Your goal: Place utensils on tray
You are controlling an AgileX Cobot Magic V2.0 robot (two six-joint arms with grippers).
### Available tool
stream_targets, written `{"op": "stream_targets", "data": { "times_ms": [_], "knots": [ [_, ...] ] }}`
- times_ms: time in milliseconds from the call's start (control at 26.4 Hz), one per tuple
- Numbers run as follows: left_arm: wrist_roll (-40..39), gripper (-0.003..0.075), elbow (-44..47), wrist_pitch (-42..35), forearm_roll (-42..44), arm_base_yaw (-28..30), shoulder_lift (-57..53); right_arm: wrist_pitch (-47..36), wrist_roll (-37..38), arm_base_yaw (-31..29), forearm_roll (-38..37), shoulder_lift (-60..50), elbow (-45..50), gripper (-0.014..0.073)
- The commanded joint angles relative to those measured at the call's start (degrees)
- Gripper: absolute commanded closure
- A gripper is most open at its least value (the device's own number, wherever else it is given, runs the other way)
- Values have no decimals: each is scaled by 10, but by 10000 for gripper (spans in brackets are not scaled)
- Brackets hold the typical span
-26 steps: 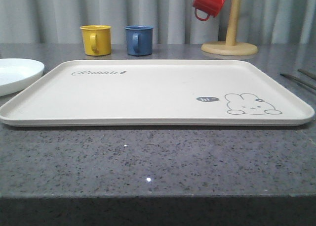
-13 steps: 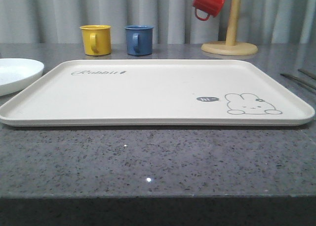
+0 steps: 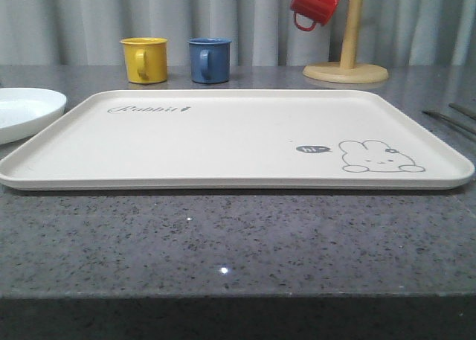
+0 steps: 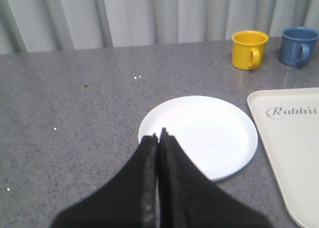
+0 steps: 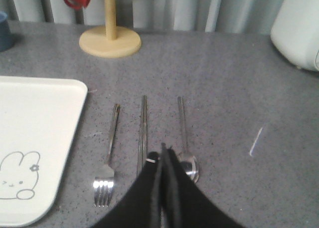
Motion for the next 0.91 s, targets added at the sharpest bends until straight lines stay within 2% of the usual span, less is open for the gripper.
{"op": "stream_targets", "data": {
  "times_ms": [0, 228, 303, 379, 455, 531, 569, 872],
  "knots": [
    [-4, 738, -21, -38, -18, -4, 27, -33, -3, -2, -8, 29, -14, 664],
    [-4, 738, -21, -33, -18, -4, 52, -25, -3, -2, -9, 45, -14, 659],
    [-4, 724, -21, -33, -17, -4, 55, -25, -3, -2, -9, 45, -14, 607],
    [-4, 618, -21, -32, -17, -4, 59, -25, -3, -2, -9, 45, -14, 465],
    [-4, 438, -21, -32, -17, -4, 65, -25, -3, -2, -9, 45, -14, 281],
    [-4, 274, -21, -32, -17, -4, 70, -25, -3, -2, -9, 45, -14, 202],
    [-4, 229, -21, -27, -14, -4, 73, -25, -3, -2, -9, 45, -14, 191],
    [-4, 216, -46, 82, 28, -4, 159, -25, -3, -2, -9, 45, -14, 192]
  ]
}}
